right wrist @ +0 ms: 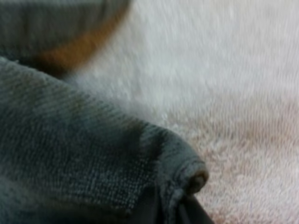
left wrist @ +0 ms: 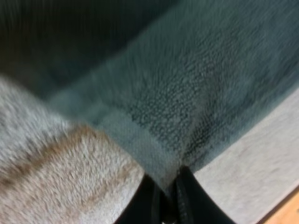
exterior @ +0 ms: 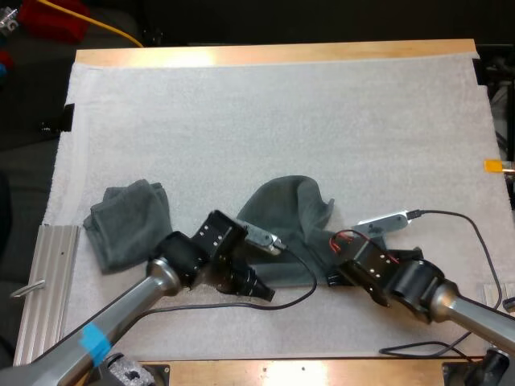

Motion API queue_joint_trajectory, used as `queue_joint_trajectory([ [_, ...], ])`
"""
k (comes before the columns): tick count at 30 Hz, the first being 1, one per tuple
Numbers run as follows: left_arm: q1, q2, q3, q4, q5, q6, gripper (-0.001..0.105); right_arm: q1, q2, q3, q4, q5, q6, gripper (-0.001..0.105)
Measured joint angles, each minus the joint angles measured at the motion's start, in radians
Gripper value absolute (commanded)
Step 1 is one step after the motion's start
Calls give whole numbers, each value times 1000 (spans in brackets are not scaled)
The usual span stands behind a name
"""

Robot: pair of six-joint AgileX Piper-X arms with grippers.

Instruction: Pick towel from pile, fold and stack

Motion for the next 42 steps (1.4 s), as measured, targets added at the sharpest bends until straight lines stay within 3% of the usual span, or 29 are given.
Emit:
queue_joint_trajectory([
  [4, 0, -37, -86, 66, -19, 6, 0, 0, -63, -42, 14, 0, -21, 2],
  [11, 0, -74, -303, 184, -39, 41, 0, 0, -138, -153, 118, -2, -66, 2],
  [20, 0, -81, -473, 336, -105, 82, 0, 0, -183, -306, 276, -2, -89, 2],
  [27, 0, -137, -498, 369, -105, 82, 0, 11, -185, -400, 393, -2, -89, 2],
  [34, 0, -199, -498, 401, -92, 73, 0, 112, -186, -501, 473, 20, -87, 2],
  [38, 0, -235, -498, 421, -50, 49, 0, 179, -188, -528, 545, 41, -40, 2],
  [42, -58, -254, -498, 473, -77, 36, 0, 251, -187, -531, 624, 70, 32, 2],
])
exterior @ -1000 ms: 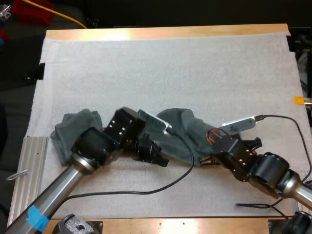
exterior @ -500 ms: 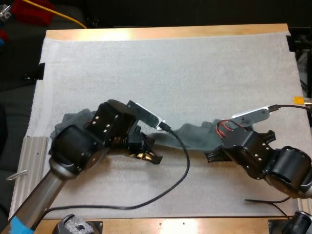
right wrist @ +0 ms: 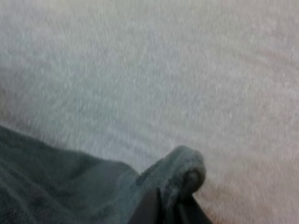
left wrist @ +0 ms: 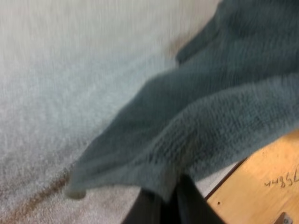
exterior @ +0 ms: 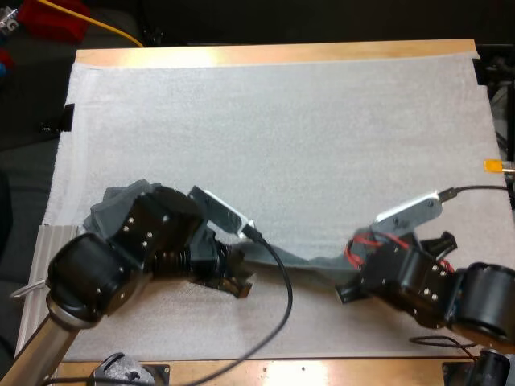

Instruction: Pick towel from pile, fold and stack

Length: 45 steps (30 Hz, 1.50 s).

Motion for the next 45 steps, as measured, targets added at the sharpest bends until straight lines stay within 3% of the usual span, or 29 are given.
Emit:
queue_joint_trajectory([
  [6, -162, -26, 0, 26, -104, -70, 0, 126, -1, -2, 123, 86, 138, 2],
  [10, -197, -27, 0, 34, -171, -76, 0, 189, -3, -2, 173, 120, 210, 2],
  [17, -197, -21, 47, 18, -290, -76, 0, 172, 55, -5, 174, 187, 195, 2],
  [23, -196, 51, 95, -24, -371, -63, 0, 69, 162, -5, 123, 195, 96, 2],
  [30, -85, 102, 95, -103, -396, 12, 0, -72, 222, -5, -13, 163, -11, 2],
  [33, -11, 118, 95, -157, -368, 64, 0, -135, 238, -5, -71, 153, -29, 2],
  [45, 173, 254, 95, -323, -290, 194, 0, -357, 369, -5, -272, -78, -65, 2],
])
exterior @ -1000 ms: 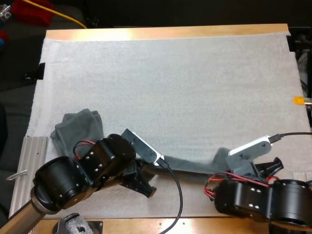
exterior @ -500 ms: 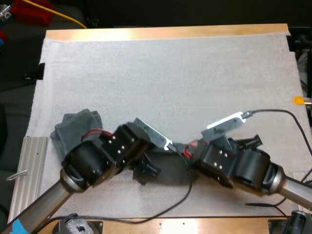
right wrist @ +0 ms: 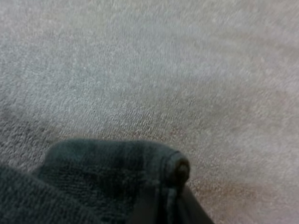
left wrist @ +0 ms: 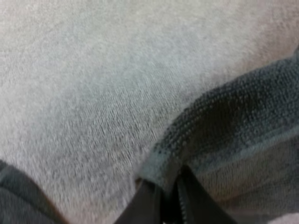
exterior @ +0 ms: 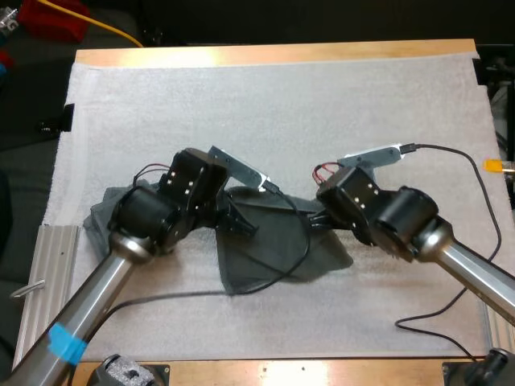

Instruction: Pick towel from pile, fold and stack

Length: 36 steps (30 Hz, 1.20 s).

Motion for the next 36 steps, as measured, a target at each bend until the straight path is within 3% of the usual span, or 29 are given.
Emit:
queue_joint_trajectory([
  [11, 73, 46, 0, -110, 25, 20, 0, -125, 60, 0, -98, -88, 116, 2],
  [22, 75, 55, 0, -204, 22, 39, 0, -125, 60, 0, -134, -12, 230, 2],
  [36, 81, 191, 0, -269, -32, 39, 0, -125, 180, 0, -291, -15, 240, 2],
])
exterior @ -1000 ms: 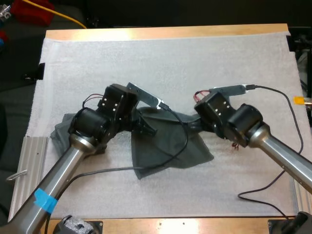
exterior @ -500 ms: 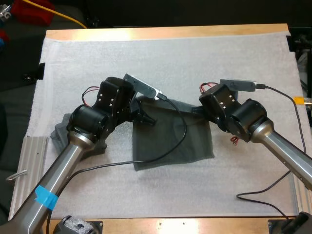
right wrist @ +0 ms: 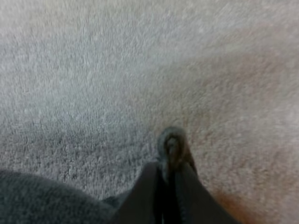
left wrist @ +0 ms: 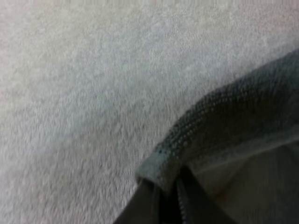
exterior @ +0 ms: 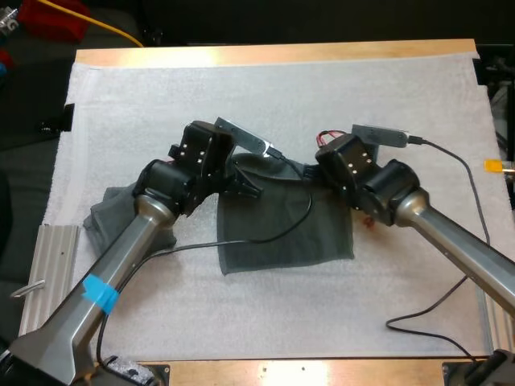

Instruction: Pick towel from pile, fold and stack

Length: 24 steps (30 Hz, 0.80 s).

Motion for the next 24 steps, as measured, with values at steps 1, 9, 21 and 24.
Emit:
queue_joint_trajectory([
  [1, 0, 9, 0, -10, -5, 0, 0, -1, 14, 0, -14, 0, 0, 2],
  [9, 27, 89, 0, -76, -47, 7, 5, -45, 100, 0, -89, -12, 0, 2],
  [21, 146, 130, 0, -172, 6, 7, 71, -103, 154, 0, -267, -113, 0, 37],
  [24, 146, 130, 0, -185, 6, 7, 69, -105, 157, 0, -339, -153, -10, 53],
])
